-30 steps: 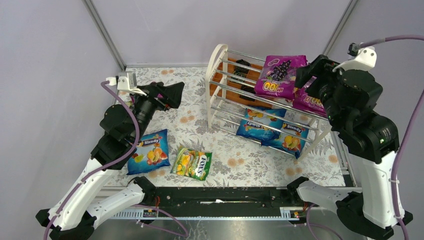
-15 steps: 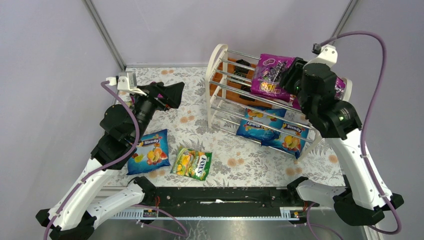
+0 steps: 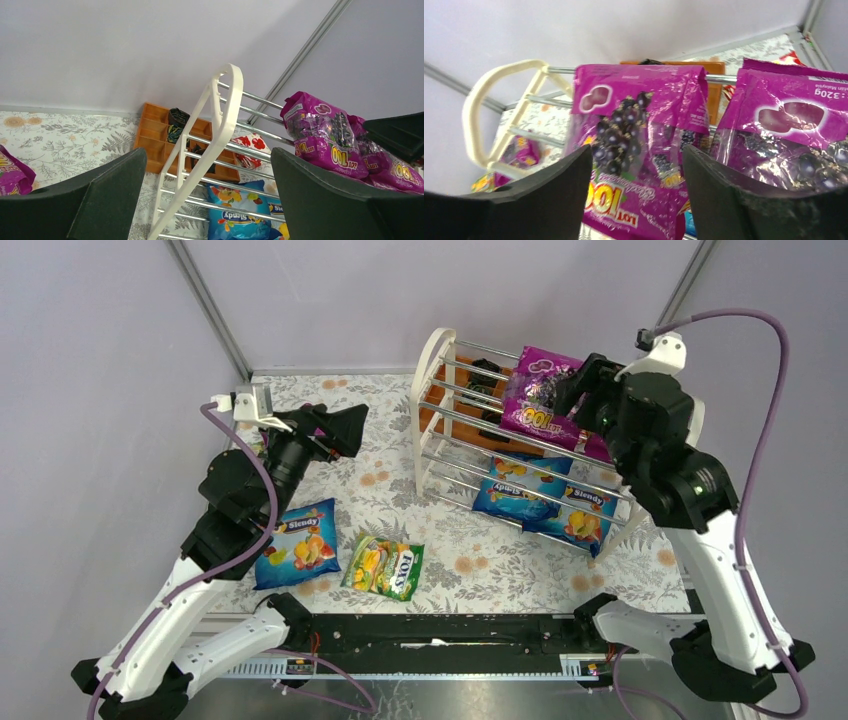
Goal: Place and organize the candy bags onto the shelf
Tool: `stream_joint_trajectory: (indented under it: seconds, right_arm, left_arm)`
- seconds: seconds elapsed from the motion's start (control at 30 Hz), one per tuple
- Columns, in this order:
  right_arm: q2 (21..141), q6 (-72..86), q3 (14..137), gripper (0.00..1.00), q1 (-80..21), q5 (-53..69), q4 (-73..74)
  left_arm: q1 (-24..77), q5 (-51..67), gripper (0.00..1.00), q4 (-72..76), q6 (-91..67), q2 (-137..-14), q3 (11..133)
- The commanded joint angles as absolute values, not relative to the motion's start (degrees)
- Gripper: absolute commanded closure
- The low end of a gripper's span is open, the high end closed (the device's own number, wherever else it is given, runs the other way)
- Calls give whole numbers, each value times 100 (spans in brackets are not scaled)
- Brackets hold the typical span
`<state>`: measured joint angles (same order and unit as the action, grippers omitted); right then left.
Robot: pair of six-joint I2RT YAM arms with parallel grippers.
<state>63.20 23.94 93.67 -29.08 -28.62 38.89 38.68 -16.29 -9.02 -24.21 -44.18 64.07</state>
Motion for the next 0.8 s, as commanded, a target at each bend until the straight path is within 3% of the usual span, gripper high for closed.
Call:
stream_joint_trajectory:
  seconds: [0.0,0.1,0.17,0.4,0.63,0.77]
  right_arm:
    - [5801,1817,9428,20,-2882,-1722,3356]
    - [5179,1421,8979,5,-2883,-896,3028]
    - [4752,1314,8645,0,-2880,-403,2942]
    - [3177,1359,7072,0,-2876,1704,2657]
    - [1920,1583,5570,0,-2878,2275,2242]
    - [1516,1728,5017,0,-2879,2496,1867]
  left_arm:
    - [3841,-1702,1,-672,-2379,-4332,6334]
    - [3849,-1911,1,-650,-2287,-4366,6275]
    - [3862,-2131,1,-617,-2255,-4388,6207]
    - [3867,-2772,1,-1097,-2487,-4220,5445]
    - [3858,-3247,1,-2727,-3338,-4281,4910]
    - [3672,-3235,1,-2788,-3643,-4508,4677]
